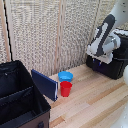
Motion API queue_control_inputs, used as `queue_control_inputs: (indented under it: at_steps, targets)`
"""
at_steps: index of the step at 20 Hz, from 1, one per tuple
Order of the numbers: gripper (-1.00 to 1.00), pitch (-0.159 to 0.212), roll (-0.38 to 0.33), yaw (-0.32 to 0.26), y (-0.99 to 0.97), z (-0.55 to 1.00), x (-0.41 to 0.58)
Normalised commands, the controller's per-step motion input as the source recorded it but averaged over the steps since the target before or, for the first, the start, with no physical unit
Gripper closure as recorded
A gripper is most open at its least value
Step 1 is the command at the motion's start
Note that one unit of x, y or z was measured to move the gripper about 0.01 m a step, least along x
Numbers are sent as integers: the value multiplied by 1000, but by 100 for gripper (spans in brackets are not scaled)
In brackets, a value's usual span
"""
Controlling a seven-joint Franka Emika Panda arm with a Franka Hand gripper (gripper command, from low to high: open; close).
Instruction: Please move the gripper into proximity with the fryer handle. Once close enough, gingerly grasp the handle and gently tug the fryer basket open in your direction.
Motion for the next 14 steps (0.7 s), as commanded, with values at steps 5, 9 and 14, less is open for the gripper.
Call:
queue_control_inputs:
  at_steps: [5, 9, 14]
  targets:
    - [100, -41, 11, 8, 975, -2, 20]
    - [100, 9, -3, 57, 916, -134, 337]
    - [100, 0, -25, 3, 872, -274, 545]
